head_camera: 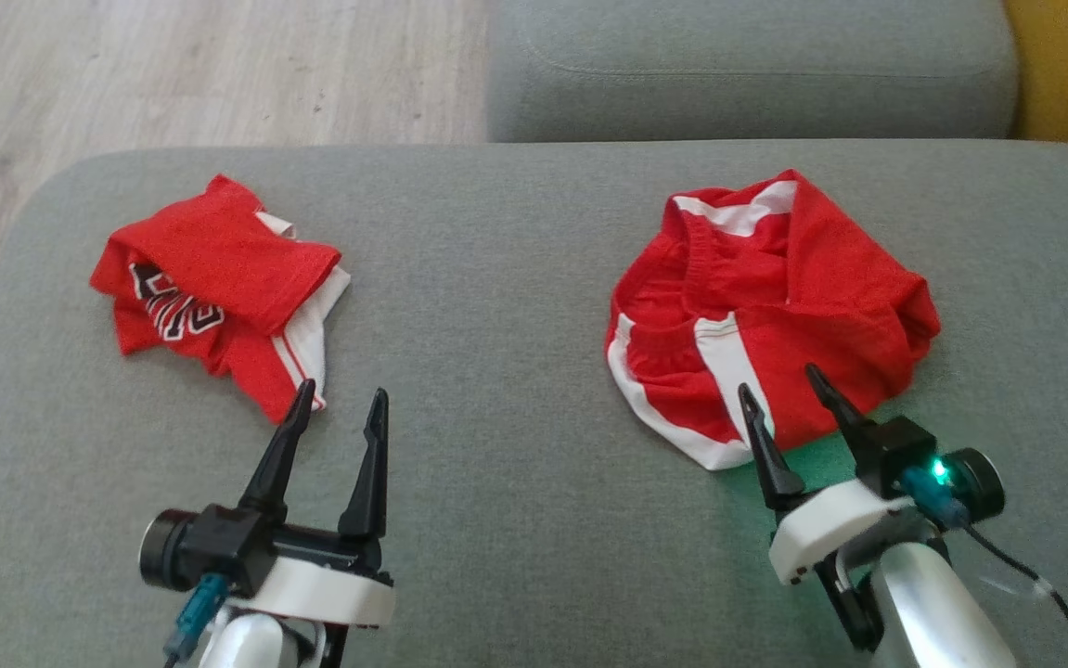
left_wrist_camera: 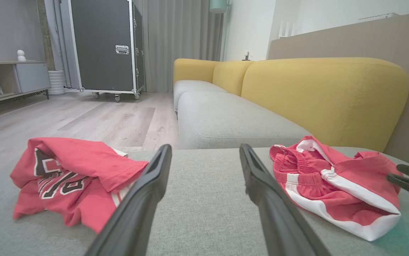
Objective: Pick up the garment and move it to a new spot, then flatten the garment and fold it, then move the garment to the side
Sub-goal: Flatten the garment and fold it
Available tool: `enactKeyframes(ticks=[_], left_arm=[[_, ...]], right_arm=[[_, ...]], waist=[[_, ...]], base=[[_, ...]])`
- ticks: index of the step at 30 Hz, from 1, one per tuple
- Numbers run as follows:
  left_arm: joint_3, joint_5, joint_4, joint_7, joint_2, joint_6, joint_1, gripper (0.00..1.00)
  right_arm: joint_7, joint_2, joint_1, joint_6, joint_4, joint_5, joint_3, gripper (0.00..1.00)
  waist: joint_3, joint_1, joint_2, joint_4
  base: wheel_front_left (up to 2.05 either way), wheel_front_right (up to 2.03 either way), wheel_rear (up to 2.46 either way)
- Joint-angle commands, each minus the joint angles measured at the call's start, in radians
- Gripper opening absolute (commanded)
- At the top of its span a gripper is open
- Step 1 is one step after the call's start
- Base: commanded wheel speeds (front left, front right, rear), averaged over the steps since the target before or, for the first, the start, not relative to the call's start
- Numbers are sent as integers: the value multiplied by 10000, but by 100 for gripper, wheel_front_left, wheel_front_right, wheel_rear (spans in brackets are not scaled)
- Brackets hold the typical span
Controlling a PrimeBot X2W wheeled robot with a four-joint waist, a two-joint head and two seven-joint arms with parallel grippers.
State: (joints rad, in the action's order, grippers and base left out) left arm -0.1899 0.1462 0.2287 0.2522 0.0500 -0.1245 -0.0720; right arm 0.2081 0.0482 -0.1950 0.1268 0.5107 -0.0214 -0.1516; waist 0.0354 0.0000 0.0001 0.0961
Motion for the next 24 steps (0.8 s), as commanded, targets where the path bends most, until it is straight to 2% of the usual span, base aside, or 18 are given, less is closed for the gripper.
enactKeyframes(ticks=[1, 8, 13, 14, 15, 20, 24], left_arm=[[281, 44, -269, 95, 3, -17, -449, 100], [154, 111, -169, 95, 3, 9, -490, 100], [147, 119, -121, 95, 3, 6, -499, 100], [155, 116, -119, 95, 3, 5, -498, 100], [167, 112, -123, 95, 3, 5, -494, 100], [255, 72, -141, 95, 3, 16, -483, 100], [315, 40, -156, 95, 3, 25, -526, 100]], right_arm=[[-29, 21, -472, 39, -155, -59, -232, 100], [-705, 21, -1216, 39, 1333, -493, -124, 100], [-723, 20, -1523, 39, 2085, -593, 303, 100], [-711, 20, -1559, 39, 2206, -562, 347, 64], [-679, 20, -1590, 39, 2316, -525, 403, 0], [-302, 20, -1757, 39, 2654, -477, 984, 0], [112, 20, -1796, 39, 2693, -37, 1837, 0]], waist=[[48, 0, -1, 100], [123, 0, -1, 468], [145, 0, -1, 616], [154, 0, -1, 628], [166, 0, -1, 629], [224, 0, -1, 470], [241, 0, -1, 200]], base=[[0, 0, 0], [0, 0, 0], [0, 0, 0], [0, 0, 0], [0, 0, 0], [0, 0, 0], [0, 0, 0]])
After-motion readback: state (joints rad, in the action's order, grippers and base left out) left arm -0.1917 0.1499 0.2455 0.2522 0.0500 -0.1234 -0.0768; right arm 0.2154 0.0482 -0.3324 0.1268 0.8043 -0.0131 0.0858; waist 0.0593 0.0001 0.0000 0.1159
